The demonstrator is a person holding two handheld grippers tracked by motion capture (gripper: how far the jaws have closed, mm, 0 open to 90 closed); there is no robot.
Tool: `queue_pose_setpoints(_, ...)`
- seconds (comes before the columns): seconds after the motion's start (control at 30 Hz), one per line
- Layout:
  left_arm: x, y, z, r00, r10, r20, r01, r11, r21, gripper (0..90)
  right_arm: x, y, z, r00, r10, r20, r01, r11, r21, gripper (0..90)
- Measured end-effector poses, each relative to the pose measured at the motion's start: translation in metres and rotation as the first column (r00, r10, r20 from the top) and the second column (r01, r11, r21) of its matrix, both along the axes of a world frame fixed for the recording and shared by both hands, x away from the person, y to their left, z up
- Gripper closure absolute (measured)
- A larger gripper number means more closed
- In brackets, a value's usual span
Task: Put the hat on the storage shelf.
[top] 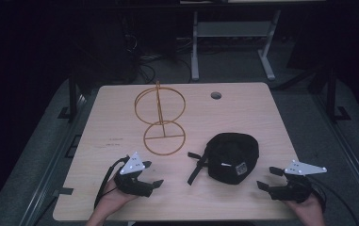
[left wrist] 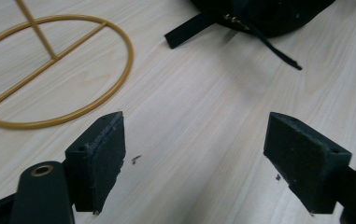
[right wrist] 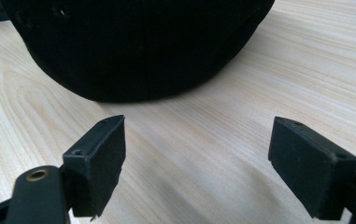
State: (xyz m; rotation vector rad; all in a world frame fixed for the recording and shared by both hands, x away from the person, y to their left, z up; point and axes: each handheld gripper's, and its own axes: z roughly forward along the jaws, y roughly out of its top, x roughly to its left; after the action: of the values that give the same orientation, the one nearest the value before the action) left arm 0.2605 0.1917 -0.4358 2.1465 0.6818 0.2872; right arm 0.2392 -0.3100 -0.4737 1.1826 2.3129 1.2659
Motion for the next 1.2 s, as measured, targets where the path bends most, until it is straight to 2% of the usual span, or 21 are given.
queue_pose_setpoints(0.37,0.003,-0.022,0.013,0.9981,-0.061,0.003,0.061,0.9981,0.011,19.7,0.0,-0.004,0.001,0.9999,-0.012,0.006,0.011,0.9997,0.022,18.4)
queue_pose_setpoints(0.47,0.004,-0.027,0.016,0.9974,-0.069,0.019,0.069,0.9975,0.012,19.7,-0.001,-0.003,0.001,0.9999,-0.008,0.011,0.007,0.9998,0.021,18.4)
queue_pose_setpoints(0.6,0.006,-0.031,0.02,0.9965,-0.082,0.014,0.082,0.9966,0.008,19.7,-0.001,-0.002,0.001,0.9999,-0.012,0.011,0.011,0.9995,0.029,18.4)
queue_pose_setpoints(0.93,0.008,-0.068,0.035,0.9839,-0.178,0.016,0.177,0.9836,0.033,19.7,-0.001,-0.003,0.001,0.9999,-0.007,0.013,0.007,0.9996,0.026,18.4)
queue_pose_setpoints(1.07,0.009,-0.079,0.039,0.9809,-0.194,0.017,0.194,0.9809,0.021,19.7,-0.001,-0.003,0.001,0.9999,-0.008,0.01,0.007,0.9994,0.033,18.5)
queue_pose_setpoints(1.2,0.011,-0.088,0.043,0.9766,-0.214,0.015,0.214,0.9764,0.031,19.8,-0.001,-0.003,0.001,0.9999,-0.009,0.012,0.008,0.9993,0.035,18.4)
